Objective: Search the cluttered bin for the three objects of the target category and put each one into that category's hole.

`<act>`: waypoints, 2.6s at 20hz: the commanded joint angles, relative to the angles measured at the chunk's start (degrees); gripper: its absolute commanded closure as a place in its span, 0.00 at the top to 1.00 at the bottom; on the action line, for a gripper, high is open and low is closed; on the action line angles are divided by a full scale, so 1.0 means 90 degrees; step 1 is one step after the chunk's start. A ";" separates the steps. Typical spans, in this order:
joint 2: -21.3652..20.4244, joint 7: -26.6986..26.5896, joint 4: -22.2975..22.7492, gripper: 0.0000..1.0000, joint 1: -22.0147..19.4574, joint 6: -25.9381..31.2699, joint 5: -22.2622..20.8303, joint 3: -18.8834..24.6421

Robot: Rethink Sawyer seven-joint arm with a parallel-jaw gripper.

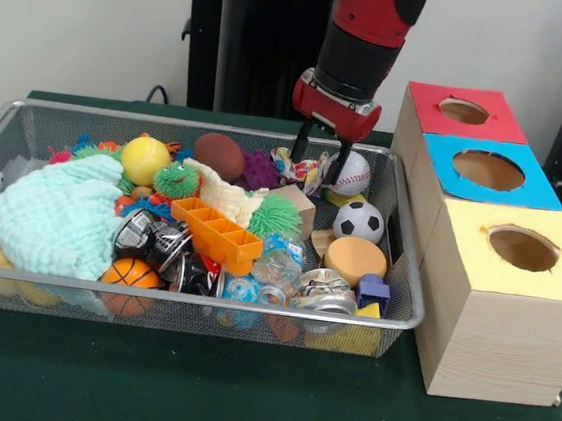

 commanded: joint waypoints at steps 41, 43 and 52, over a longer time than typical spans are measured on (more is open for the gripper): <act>0.1159 0.1123 0.0634 1.00 -0.0221 -0.0963 0.0428 0.0652; 0.1168 0.1110 0.0639 1.00 -0.0215 -0.0964 0.0440 0.0660; 0.1172 0.1210 0.0684 0.00 0.0084 -0.0997 0.0623 0.0410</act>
